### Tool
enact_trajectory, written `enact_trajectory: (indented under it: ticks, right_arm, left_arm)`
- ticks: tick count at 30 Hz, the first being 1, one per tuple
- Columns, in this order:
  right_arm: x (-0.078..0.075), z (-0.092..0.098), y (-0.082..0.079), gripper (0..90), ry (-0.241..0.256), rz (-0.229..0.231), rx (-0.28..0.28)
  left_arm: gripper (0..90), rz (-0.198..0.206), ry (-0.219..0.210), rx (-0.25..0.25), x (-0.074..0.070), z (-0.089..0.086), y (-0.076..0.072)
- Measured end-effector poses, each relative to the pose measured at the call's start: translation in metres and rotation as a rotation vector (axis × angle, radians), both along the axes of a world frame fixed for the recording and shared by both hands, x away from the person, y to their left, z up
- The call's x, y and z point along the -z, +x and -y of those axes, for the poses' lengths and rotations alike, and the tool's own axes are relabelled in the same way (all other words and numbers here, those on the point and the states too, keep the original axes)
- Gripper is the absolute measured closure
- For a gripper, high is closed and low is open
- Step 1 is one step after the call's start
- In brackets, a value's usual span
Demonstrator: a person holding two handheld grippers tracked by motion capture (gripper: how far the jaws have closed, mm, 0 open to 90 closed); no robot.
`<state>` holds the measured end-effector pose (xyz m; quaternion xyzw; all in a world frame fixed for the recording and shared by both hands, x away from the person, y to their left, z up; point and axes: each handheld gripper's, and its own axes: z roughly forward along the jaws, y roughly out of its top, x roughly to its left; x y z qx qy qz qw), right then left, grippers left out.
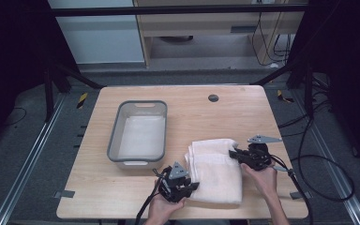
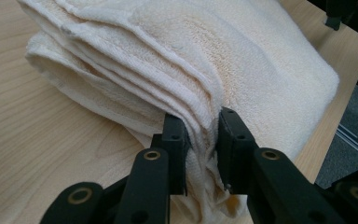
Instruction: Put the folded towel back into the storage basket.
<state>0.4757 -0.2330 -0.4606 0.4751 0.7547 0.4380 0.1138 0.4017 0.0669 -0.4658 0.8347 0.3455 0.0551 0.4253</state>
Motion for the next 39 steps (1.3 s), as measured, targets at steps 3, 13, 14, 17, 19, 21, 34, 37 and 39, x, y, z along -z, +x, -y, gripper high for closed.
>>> enact_trajectory:
  ticks: [3, 13, 14, 17, 19, 21, 34, 37, 39]
  right_arm:
    - [-0.003, 0.000, -0.001, 77.2, 0.006, 0.008, -0.002]
    - [-0.016, -0.004, -0.007, 77.2, 0.015, 0.066, 0.003]
    - [-0.017, -0.004, -0.007, 77.2, 0.017, 0.069, 0.003]
    - [-0.020, -0.005, -0.007, 77.2, 0.017, 0.082, 0.003]
    - [-0.023, -0.006, -0.008, 77.2, 0.019, 0.091, 0.005]
    - [-0.025, -0.007, -0.008, 77.2, 0.019, 0.104, 0.004]
    - [-0.038, -0.011, -0.010, 77.2, 0.012, 0.142, 0.003]
    - [-0.041, -0.012, -0.009, 77.2, 0.018, 0.152, 0.003]
    - [-0.043, -0.012, -0.009, 77.2, 0.015, 0.155, 0.002]
  left_arm:
    - [74.4, 0.011, -0.002, 0.002, -0.004, 0.000, -0.001]
    - [74.5, 0.041, -0.010, -0.005, -0.017, -0.005, -0.003]
    - [74.5, 0.048, -0.013, -0.007, -0.020, -0.006, -0.003]
    - [74.5, 0.060, -0.009, -0.009, -0.023, -0.007, -0.003]
    - [74.5, 0.063, -0.010, -0.011, -0.025, -0.008, -0.003]
    - [74.5, 0.068, -0.010, -0.011, -0.027, -0.009, -0.003]
    - [74.5, 0.095, -0.021, -0.018, -0.040, -0.013, -0.004]
    - [74.5, 0.104, -0.029, -0.021, -0.044, -0.015, -0.004]
    - [74.5, 0.106, -0.031, -0.022, -0.046, -0.015, -0.004]
